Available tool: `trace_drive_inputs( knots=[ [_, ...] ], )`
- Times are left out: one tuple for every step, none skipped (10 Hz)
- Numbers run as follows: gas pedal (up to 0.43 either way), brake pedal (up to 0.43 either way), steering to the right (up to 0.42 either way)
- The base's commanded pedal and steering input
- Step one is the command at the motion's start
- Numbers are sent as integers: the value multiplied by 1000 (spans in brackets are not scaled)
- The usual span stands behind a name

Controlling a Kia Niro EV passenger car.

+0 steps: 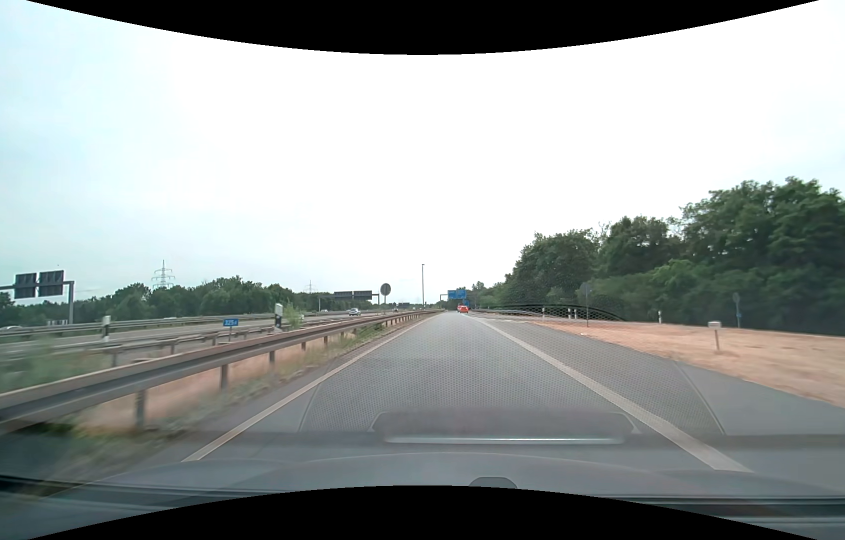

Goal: Follow the waypoints while adhering to traffic rules and regulations

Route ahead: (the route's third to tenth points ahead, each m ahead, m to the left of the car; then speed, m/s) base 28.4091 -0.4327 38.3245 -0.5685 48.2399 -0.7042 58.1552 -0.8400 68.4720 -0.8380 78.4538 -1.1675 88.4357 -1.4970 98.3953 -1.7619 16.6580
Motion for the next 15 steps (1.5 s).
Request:
trace_drive_inputs(
  knots=[
    [0, 0, -6],
    [0, 0, -6],
    [0, 0, -6],
    [0, 0, -6],
    [0, 0, -5],
    [0, 0, -4],
    [0, 0, -5],
    [0, 0, -5],
    [28, 0, -5],
    [47, 0, -4],
    [47, 0, -4],
    [47, 0, -4],
    [59, 0, -4],
    [59, 0, -4],
    [59, 0, -4]
  ],
)
